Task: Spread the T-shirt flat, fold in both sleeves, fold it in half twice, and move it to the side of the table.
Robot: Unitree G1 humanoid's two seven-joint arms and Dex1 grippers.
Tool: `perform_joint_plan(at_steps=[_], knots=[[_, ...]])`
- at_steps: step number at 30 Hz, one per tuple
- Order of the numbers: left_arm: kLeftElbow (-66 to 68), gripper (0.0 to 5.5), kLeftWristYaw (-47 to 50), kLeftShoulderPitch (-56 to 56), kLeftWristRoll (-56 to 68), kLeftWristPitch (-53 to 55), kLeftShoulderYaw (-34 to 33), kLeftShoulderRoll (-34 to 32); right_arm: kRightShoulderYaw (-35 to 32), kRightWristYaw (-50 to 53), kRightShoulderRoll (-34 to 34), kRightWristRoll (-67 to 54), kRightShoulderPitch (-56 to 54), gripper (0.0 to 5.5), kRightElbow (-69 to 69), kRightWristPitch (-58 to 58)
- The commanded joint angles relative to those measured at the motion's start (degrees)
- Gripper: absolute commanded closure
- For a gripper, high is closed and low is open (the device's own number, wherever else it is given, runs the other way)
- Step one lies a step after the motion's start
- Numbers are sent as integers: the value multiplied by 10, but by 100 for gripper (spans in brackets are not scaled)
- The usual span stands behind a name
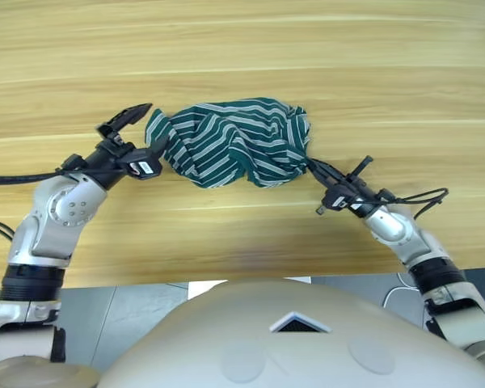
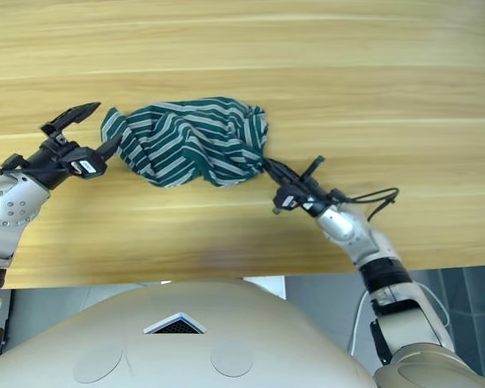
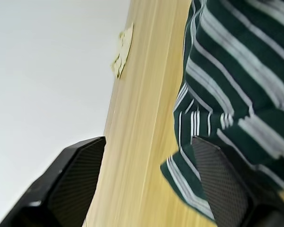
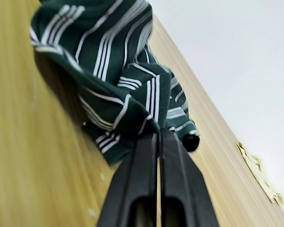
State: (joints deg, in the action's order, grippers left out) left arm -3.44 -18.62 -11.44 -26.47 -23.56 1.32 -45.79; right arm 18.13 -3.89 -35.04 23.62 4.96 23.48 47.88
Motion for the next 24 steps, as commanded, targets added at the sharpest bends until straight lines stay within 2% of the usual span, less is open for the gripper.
perform_joint_plan(at_steps=[1, 3, 6, 11, 24], knots=[[-3, 213, -20, -16, 0, -4, 11, -7, -12, -11, -17, 14, 24, 549, 17, -24], [-34, 213, -64, -42, 30, -38, 42, -19, -10, -17, -13, 16, 21, 549, 19, -23], [-73, 213, -104, -73, 69, -70, 46, -43, -11, -26, -15, 14, 20, 549, 18, -22], [-69, 213, -165, -40, 60, -87, 82, -60, -7, -40, -9, 18, 7, 549, 18, -23], [23, 213, -143, 56, -8, -94, 119, -19, 1, -41, 5, 23, 6, 549, 23, -25]])
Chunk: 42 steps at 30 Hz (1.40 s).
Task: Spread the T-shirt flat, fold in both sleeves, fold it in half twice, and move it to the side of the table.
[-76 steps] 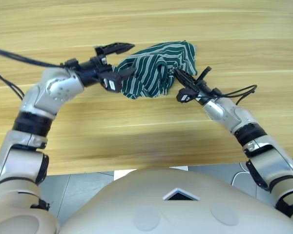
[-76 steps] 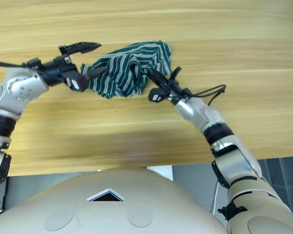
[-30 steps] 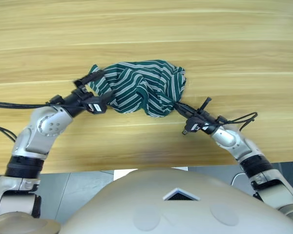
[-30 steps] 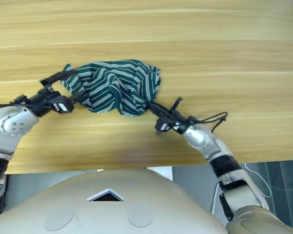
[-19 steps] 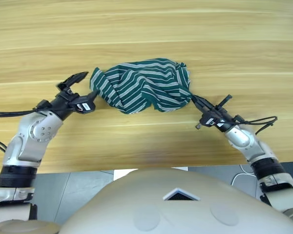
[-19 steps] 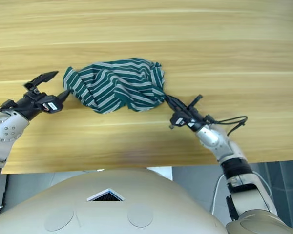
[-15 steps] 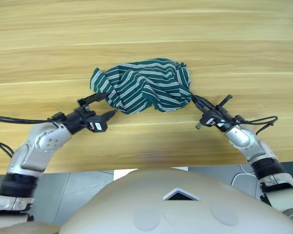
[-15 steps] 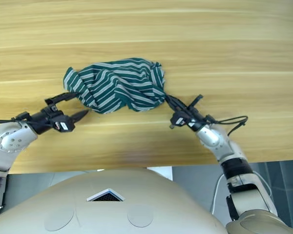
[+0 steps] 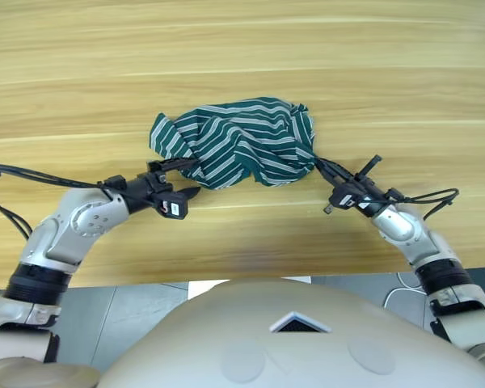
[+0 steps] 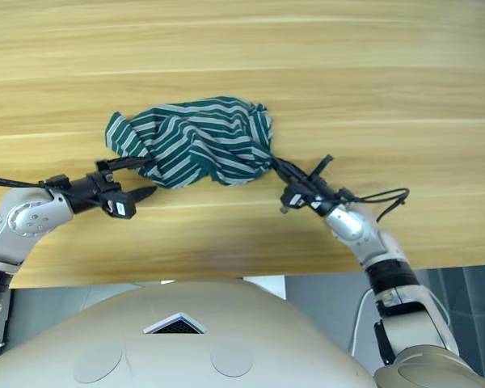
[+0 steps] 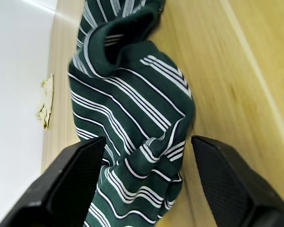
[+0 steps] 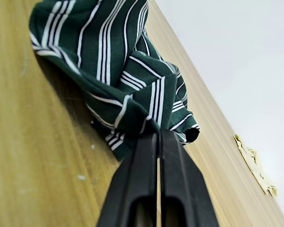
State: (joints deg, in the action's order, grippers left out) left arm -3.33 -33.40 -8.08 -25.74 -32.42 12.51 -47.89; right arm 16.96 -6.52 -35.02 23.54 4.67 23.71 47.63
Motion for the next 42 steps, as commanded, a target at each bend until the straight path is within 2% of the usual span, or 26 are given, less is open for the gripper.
perform_joint_plan(at_steps=[1, 5, 22, 26, 35, 37, 42], knots=[[29, 213, 7, 28, -20, -6, 11, 3, 14, -14, 5, 25, 8, 549, 22, -22], [41, 213, 13, 42, -27, -12, 14, 9, 17, -10, 8, 26, 8, 549, 29, -20], [36, 462, 20, 45, -9, -22, 8, 8, 32, 7, 21, 38, -5, 550, 63, -16], [34, 538, 21, 44, -6, -23, 6, 10, 33, 9, 22, 38, -6, 550, 64, -16], [25, 547, 47, 43, 44, -29, -20, 34, 31, 14, 21, 32, -12, 550, 74, -6], [23, 547, 58, 36, 98, -34, -40, 46, 10, -4, 10, -38, 6, 550, 38, 20], [-25, 547, 35, -29, 301, -74, -65, 64, -39, -59, -63, -342, 126, 550, -127, 124]])
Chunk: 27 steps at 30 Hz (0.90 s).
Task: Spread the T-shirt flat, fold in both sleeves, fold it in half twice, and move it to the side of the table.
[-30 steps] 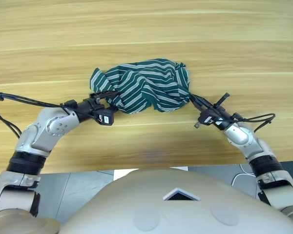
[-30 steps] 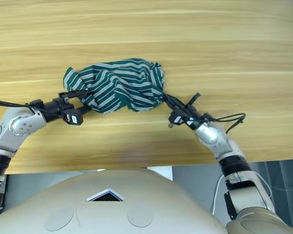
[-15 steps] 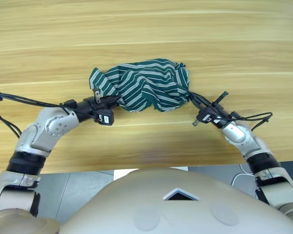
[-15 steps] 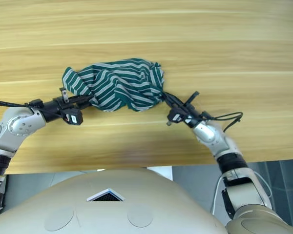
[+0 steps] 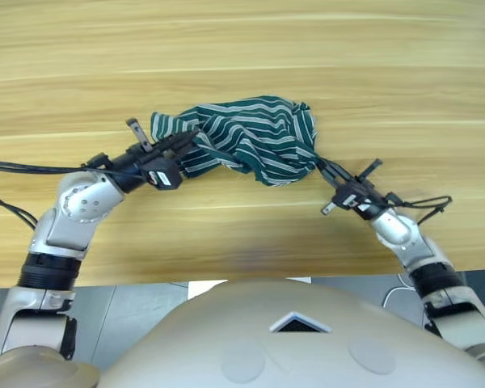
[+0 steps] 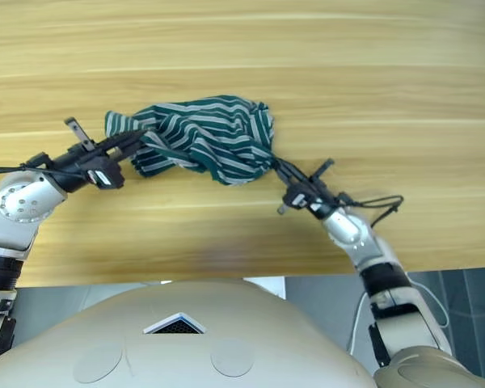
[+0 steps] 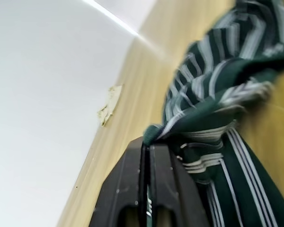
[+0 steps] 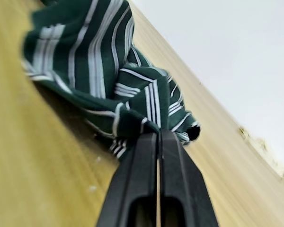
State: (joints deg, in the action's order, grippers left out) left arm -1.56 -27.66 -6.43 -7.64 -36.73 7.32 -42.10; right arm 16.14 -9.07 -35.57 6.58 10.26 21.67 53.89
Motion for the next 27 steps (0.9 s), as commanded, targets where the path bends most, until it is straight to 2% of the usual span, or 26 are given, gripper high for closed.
perform_joint_plan(at_steps=[1, 4, 7, 8, 10, 12, 14, 17, 20, 23, 25, 27], knots=[[-56, 547, -32, -60, 155, -40, -15, 4, -34, -44, -70, -214, 91, 550, -137, 77], [-70, 547, -66, -76, 265, -62, -35, 5, -51, -69, -109, -334, 137, 550, -241, 124], [-53, 547, -92, -31, 338, -63, -50, 30, -86, -90, -112, -382, 95, 550, -280, 91], [-42, 547, -101, -5, 356, -57, -54, 40, -97, -88, -101, -376, 47, 550, -274, 54], [30, 547, -95, 94, 361, -35, -67, 73, -108, -66, -57, -324, -97, 550, -220, -34], [179, 547, -55, 245, 319, -3, -74, 119, -100, -28, 1, -205, -256, 550, -102, -94], [390, 547, 4, 422, 253, 24, -67, 158, -67, 68, 62, -84, -460, 550, 118, -164], [622, 547, 157, 658, 171, 90, -49, 183, -41, 231, 115, 0, -722, 550, 391, -288], [718, 547, 321, 854, 118, 133, -46, 186, -66, 388, 115, 14, -894, 550, 490, -354], [742, 547, 389, 916, 100, 114, -63, 169, -71, 474, 109, 42, -945, 550, 506, -327], [754, 547, 413, 883, 79, 100, -58, 157, -59, 443, 112, 56, -914, 550, 516, -307], [765, 547, 411, 804, 61, 77, -54, 153, -42, 384, 117, 71, -846, 550, 525, -273]])
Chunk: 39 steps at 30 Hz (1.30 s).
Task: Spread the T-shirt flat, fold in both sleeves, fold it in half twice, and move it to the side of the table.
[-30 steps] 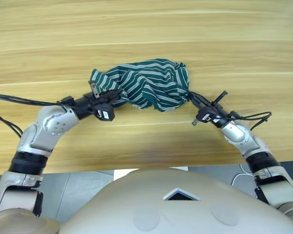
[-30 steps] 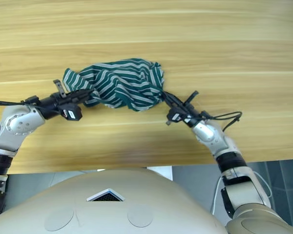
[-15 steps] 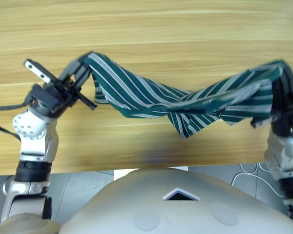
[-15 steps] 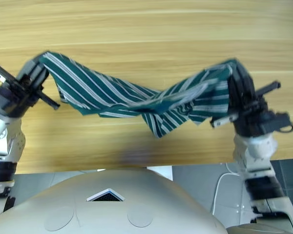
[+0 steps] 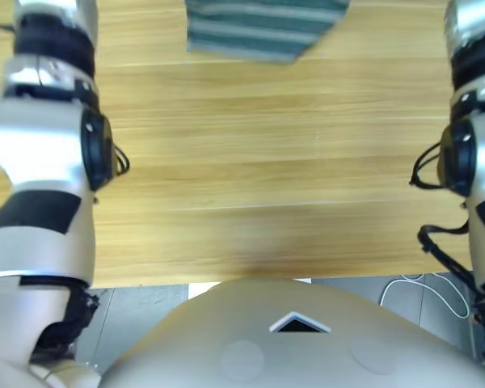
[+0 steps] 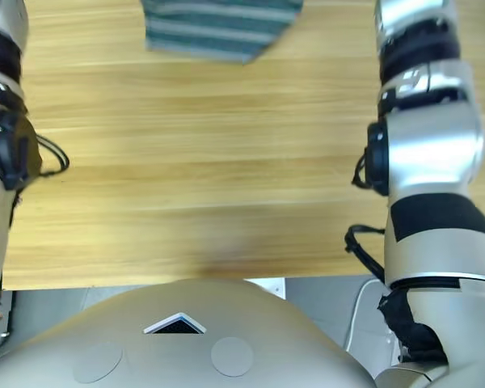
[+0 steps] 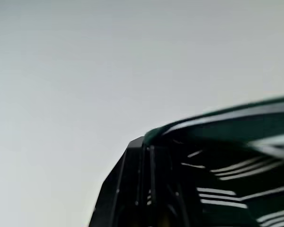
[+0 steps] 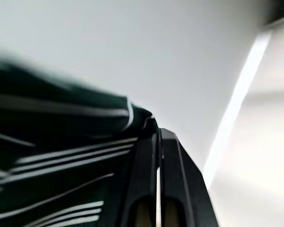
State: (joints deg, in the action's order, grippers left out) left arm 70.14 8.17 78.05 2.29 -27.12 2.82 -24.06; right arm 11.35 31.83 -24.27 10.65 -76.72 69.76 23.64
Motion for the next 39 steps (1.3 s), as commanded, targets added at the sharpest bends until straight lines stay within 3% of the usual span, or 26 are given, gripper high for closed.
perform_joint_plan(at_steps=[1, 4, 8, 12, 17, 22, 24, 36, 39], knots=[[53, 547, 45, -82, -45, -34, -12, -27, 13, -47, 5, 42, 60, 550, 47, 51], [52, 547, -58, -260, -76, -106, 14, -16, 61, -135, -17, 87, 236, 550, 21, 171], [-11, 547, -384, -503, -99, -279, 123, -20, 94, -368, -77, 1, 520, 550, -100, 375], [-149, 547, -538, -647, 12, -313, 127, -75, 118, -471, -155, -67, 707, 550, -243, 407], [-256, 547, -551, -734, 57, -274, 97, -96, 65, -515, -198, -126, 808, 550, -379, 333], [-315, 547, -556, -804, 57, -222, 90, -107, 32, -541, -195, -136, 865, 550, -436, 275], [-344, 516, -563, -831, 71, -206, 83, -111, 20, -550, -191, -145, 877, 550, -448, 263], [-441, 335, -562, -914, 141, -155, 11, -119, -51, -589, -186, -152, 934, 353, -474, 240], [-552, 335, -528, -914, 73, -160, 37, -88, -77, -583, -182, -153, 929, 353, -474, 235]])
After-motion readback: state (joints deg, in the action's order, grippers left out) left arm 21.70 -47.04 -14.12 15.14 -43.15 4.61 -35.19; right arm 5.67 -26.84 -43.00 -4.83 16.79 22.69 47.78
